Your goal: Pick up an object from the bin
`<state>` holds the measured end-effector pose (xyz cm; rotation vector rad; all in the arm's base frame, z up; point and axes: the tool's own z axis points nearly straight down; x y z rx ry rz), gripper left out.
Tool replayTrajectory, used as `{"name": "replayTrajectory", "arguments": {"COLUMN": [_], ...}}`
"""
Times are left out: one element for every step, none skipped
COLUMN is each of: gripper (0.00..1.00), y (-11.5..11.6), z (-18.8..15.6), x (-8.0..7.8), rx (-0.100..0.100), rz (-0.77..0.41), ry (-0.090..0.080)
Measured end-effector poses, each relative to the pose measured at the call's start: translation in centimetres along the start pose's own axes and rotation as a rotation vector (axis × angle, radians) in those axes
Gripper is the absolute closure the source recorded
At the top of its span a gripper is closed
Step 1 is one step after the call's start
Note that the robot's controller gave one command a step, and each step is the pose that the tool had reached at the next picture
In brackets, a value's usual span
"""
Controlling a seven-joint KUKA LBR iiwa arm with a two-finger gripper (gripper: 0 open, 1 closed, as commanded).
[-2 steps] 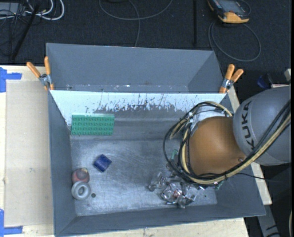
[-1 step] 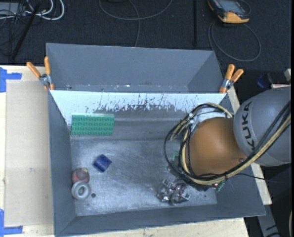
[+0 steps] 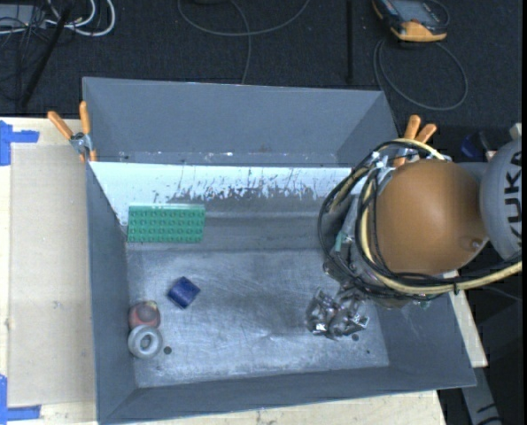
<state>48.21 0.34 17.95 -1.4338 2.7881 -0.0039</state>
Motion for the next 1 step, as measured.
{"name": "replayTrajectory", "arguments": {"gripper": [1.0], "y": [0.11], "z": [-8.37], "x": [-1.15], "rx": [0.001], "rz": [0.029], "ry": [-0.002]}}
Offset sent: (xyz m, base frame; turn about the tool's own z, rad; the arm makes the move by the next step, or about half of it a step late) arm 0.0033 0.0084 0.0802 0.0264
